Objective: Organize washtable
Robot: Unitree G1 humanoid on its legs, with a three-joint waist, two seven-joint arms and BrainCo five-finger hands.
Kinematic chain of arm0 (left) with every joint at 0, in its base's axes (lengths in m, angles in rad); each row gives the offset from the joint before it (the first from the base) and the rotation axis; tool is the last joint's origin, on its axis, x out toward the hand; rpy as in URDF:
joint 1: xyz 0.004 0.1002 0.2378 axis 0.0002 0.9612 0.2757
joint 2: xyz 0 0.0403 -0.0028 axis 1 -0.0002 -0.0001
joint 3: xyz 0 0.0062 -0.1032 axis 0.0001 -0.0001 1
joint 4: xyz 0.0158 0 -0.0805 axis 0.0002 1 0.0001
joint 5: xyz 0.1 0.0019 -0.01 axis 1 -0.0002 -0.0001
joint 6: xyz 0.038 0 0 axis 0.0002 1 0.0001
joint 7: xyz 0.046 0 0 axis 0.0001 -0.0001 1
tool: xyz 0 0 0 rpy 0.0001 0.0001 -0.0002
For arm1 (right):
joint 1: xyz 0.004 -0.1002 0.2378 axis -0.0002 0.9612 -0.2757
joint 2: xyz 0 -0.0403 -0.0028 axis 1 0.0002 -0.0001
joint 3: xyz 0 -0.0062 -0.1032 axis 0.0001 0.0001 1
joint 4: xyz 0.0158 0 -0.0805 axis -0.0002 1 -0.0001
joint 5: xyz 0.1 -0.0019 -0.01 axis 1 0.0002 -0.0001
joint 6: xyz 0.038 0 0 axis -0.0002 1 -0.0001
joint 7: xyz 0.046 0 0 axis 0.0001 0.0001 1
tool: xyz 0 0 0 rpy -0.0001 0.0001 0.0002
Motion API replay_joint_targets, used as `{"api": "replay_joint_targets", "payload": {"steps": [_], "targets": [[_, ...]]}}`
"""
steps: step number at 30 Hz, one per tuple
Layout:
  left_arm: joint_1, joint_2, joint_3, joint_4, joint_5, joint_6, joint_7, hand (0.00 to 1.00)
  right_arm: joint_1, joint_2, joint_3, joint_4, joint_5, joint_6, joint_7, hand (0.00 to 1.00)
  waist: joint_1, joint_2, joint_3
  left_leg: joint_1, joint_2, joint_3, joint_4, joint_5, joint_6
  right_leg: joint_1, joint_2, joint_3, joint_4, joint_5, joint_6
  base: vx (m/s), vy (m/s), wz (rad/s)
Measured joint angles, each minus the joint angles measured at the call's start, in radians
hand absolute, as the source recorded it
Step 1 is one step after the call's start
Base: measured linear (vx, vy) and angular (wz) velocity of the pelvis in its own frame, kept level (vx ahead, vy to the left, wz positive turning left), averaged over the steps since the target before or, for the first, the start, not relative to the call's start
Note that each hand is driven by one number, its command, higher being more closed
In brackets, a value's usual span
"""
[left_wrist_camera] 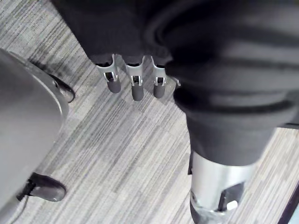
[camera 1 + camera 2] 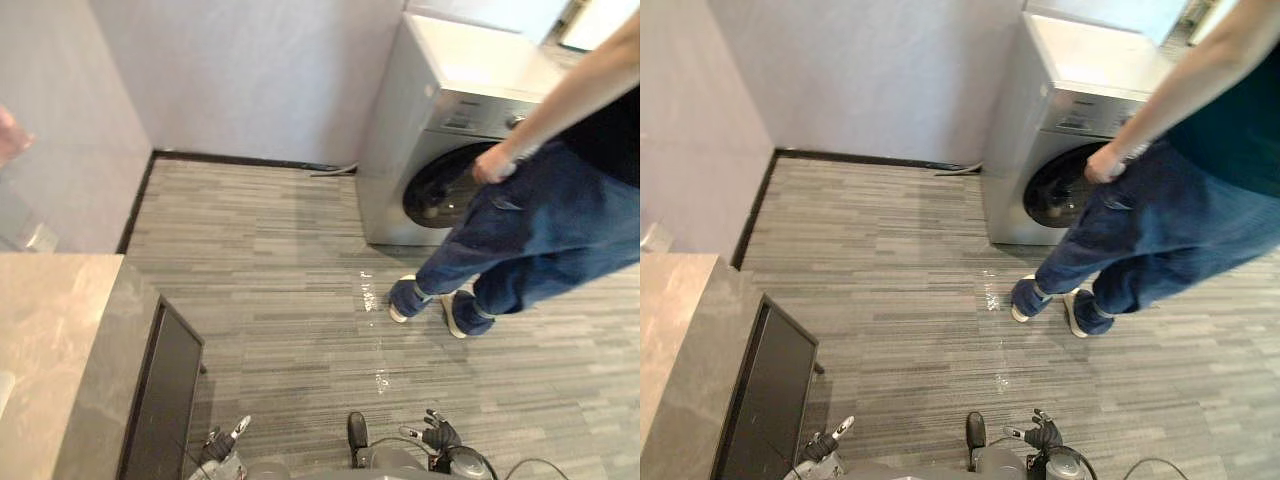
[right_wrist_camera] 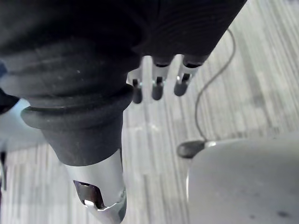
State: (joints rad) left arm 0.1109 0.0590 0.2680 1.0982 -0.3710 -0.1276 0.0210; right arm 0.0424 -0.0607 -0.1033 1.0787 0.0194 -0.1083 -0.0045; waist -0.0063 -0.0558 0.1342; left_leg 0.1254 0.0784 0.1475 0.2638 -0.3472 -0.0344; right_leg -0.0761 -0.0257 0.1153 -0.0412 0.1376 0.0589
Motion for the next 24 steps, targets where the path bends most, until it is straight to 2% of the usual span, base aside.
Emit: {"api": "replay_joint_targets", "payload": {"steps": [1,4,5,6,10,11,12,13,14,15,16,17,18,19,20,21,23,24], "targets": [[0.006,0.001,-0.006,0.004,0.048,0.007,-0.003,0.0,0.006,0.001,-0.023,0.0,0.003,0.0,0.009,0.0,-0.012,0.016,-0.014,0.025,-0.022,0.024,-0.027,0.0,0.0,-0.001,-0.01,0.029,-0.008,0.005,0.007,-0.02,0.168,-0.67],[0.009,0.002,-0.027,0.038,0.096,0.014,-0.021,0.0,0.012,0.001,-0.051,0.007,0.009,0.002,0.013,0.0,-0.031,0.049,-0.047,0.05,-0.045,0.053,-0.058,0.0,0.0,-0.004,-0.015,0.07,-0.03,0.016,0.023,0.01,0.118,-0.53],[0.008,0.002,-0.03,0.043,0.107,0.015,-0.022,0.0,0.012,0.0,-0.057,0.008,0.009,0.001,0.016,0.0,-0.035,0.046,-0.056,0.056,-0.048,0.057,-0.058,0.0,0.0,-0.003,-0.015,0.08,-0.031,0.017,0.023,0.04,0.063,-0.55],[0.008,0.001,-0.034,0.045,0.111,0.015,-0.023,0.0,0.013,-0.003,-0.061,0.011,0.01,0.002,0.028,0.0,-0.036,0.061,-0.06,0.062,-0.051,0.066,-0.059,0.0,0.0,-0.005,-0.011,0.091,-0.032,0.017,0.023,0.04,0.035,-0.47],[0.004,-0.017,-0.039,0.055,0.111,0.016,-0.023,0.0,0.013,-0.011,-0.077,0.024,0.025,0.003,0.03,0.0,-0.043,0.07,-0.09,0.064,-0.071,0.116,-0.05,0.001,0.001,-0.027,0.0,0.145,-0.027,0.017,0.022,0.05,0.023,-0.56],[0.005,-0.022,-0.041,0.055,0.11,0.015,-0.022,0.0,0.013,-0.015,-0.077,0.022,0.033,0.002,0.03,0.0,-0.048,0.075,-0.091,0.061,-0.084,0.134,-0.021,0.01,0.014,-0.036,0.001,0.161,-0.013,0.018,0.021,0.04,0.036,-0.9],[0.003,-0.018,-0.041,0.056,0.11,0.013,-0.023,0.0,0.013,-0.018,-0.077,0.02,0.036,0.006,0.029,0.0,-0.046,0.055,-0.086,0.029,-0.11,0.146,0.08,0.03,-0.016,-0.041,-0.034,0.177,-0.002,0.023,0.015,0.01,0.041,-0.99],[-0.001,-0.001,-0.046,0.058,0.112,0.006,-0.024,0.0,0.016,-0.005,-0.083,0.029,0.038,0.007,0.029,0.0,-0.038,0.016,-0.08,-0.006,-0.111,0.151,0.113,-0.017,0.037,-0.054,-0.07,0.203,0.005,0.024,0.016,-0.03,0.027,-0.7],[-0.007,0.007,-0.061,0.056,0.115,0.0,-0.025,0.0,0.02,-0.002,-0.096,0.037,0.041,0.008,0.028,0.0,-0.045,0.012,-0.083,-0.007,-0.104,0.158,0.035,-0.029,0.057,-0.059,-0.08,0.205,0.008,0.026,0.019,-0.13,-0.04,-0.64],[-0.008,0.003,-0.071,0.056,0.12,0.0,-0.022,0.0,0.02,-0.009,-0.124,0.043,0.043,0.012,0.026,0.0,-0.053,0.021,-0.08,0.016,-0.094,0.215,-0.117,0.041,0.076,-0.081,-0.063,0.171,0.005,0.066,0.048,-0.13,-0.048,-0.73],[-0.002,0.004,-0.072,0.056,0.12,0.005,-0.021,0.0,0.021,-0.016,-0.125,0.037,0.043,0.015,0.025,0.0,-0.052,0.027,-0.078,0.022,-0.092,0.245,-0.131,0.048,0.076,-0.092,-0.06,0.128,0.005,0.085,0.038,-0.13,-0.035,-0.98],[0.003,0.007,-0.069,0.055,0.12,0.011,-0.02,0.0,0.021,-0.016,-0.136,0.011,0.049,0.021,0.028,0.0,-0.066,0.049,-0.071,0.007,-0.079,0.299,-0.123,0.052,0.084,-0.121,-0.065,-0.056,0.061,0.047,-0.013,-0.07,0.018,-1.0],[-0.003,0.004,-0.071,0.052,0.12,0.012,-0.02,0.0,0.024,-0.02,-0.138,0.004,0.049,0.025,0.027,0.0,-0.065,0.059,-0.061,0.01,-0.061,0.354,-0.126,0.054,0.089,-0.15,-0.072,-0.291,0.181,-0.032,-0.078,-0.06,0.052,-0.99],[-0.006,0.0,-0.074,0.05,0.119,0.013,-0.021,0.0,0.031,-0.023,-0.149,0.005,0.048,0.027,0.025,0.0,-0.059,0.062,-0.058,0.018,-0.047,0.386,-0.131,0.055,0.089,-0.156,-0.091,-0.466,0.281,-0.103,-0.114,-0.01,0.059,-0.9],[-0.007,-0.002,-0.074,0.049,0.118,0.014,-0.021,0.0,0.034,-0.022,-0.155,0.005,0.048,0.028,0.025,0.0,-0.059,0.063,-0.057,0.02,-0.041,0.407,-0.13,0.055,0.089,-0.153,-0.102,-0.563,0.348,-0.14,-0.129,0.03,0.068,-1.14],[-0.001,-0.002,-0.071,0.048,0.117,0.014,-0.022,0.0,0.039,-0.02,-0.154,0.005,0.048,0.028,0.021,0.0,-0.058,0.06,-0.056,0.029,-0.037,0.474,-0.118,0.055,0.089,-0.13,-0.141,-0.721,0.485,-0.205,-0.202,0.04,0.036,-1.1],[-0.003,-0.005,-0.061,0.046,0.116,0.014,-0.022,0.0,0.04,-0.017,-0.154,0.004,0.045,0.028,0.021,0.0,-0.057,0.054,-0.044,0.041,-0.046,0.56,-0.074,0.054,0.088,-0.093,-0.167,-0.841,0.498,-0.228,-0.233,0.0,0.003,-1.43],[-0.007,-0.008,-0.059,0.047,0.116,0.014,-0.021,0.0,0.04,-0.018,-0.156,0.004,0.045,0.028,0.021,0.0,-0.057,0.059,-0.034,0.046,-0.046,0.582,-0.057,0.054,0.088,-0.082,-0.167,-0.871,0.484,-0.223,-0.24,-0.02,-0.023,-1.63]]}}
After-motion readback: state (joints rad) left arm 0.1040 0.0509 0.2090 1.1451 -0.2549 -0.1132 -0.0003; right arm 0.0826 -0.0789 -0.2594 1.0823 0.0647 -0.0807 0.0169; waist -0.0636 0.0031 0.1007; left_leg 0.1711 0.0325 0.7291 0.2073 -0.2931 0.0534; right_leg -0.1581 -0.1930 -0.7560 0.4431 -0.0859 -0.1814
